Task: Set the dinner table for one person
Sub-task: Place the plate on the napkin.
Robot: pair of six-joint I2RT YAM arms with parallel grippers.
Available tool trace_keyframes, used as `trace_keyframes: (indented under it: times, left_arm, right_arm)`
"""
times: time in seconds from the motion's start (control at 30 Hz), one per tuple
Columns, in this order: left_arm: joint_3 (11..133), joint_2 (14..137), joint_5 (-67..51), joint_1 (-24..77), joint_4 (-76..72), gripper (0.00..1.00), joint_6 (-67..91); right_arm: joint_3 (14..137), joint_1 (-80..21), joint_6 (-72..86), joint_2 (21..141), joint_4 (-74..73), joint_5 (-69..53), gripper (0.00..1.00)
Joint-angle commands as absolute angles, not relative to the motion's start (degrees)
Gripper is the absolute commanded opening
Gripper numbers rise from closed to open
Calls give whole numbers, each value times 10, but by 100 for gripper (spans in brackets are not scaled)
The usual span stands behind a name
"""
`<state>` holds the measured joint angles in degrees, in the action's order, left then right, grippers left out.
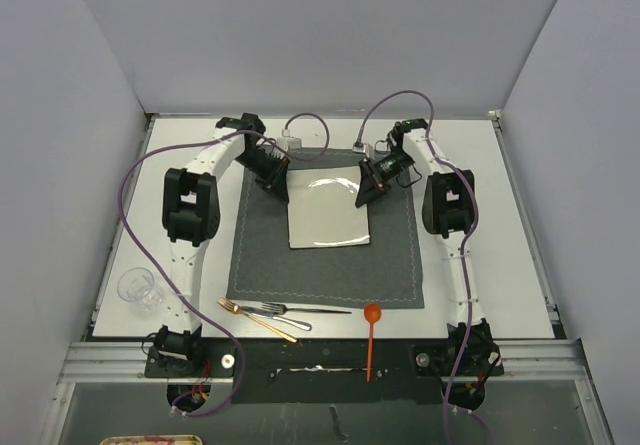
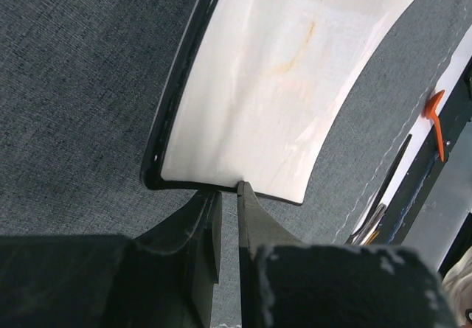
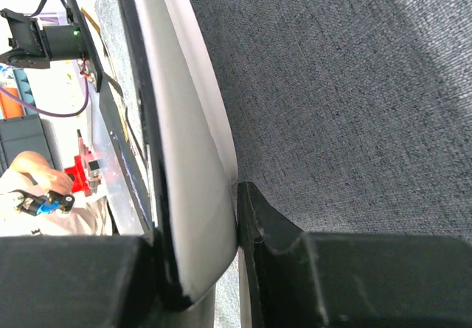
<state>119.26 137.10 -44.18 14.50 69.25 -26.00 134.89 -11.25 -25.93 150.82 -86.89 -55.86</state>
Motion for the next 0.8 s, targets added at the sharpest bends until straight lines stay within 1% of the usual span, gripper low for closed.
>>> trace_keyframes:
  times: [0.0, 0.47, 0.7, 0.77]
  left_arm:
    - [1235, 1390, -480, 150, 680, 0, -282]
    - [1243, 1397, -464, 129, 641, 0, -270]
    - [1364, 1442, -480, 129, 741, 0, -290]
    - [1375, 1440, -472, 138, 759, 0, -300]
  right_arm:
    - [1398, -119, -234, 1528, -872, -559, 0]
    - [1412, -113, -242, 1531, -851, -512, 0]
    - [1417, -112, -243, 1530, -868, -526, 0]
    - [1413, -112, -243, 1525, -871, -534, 0]
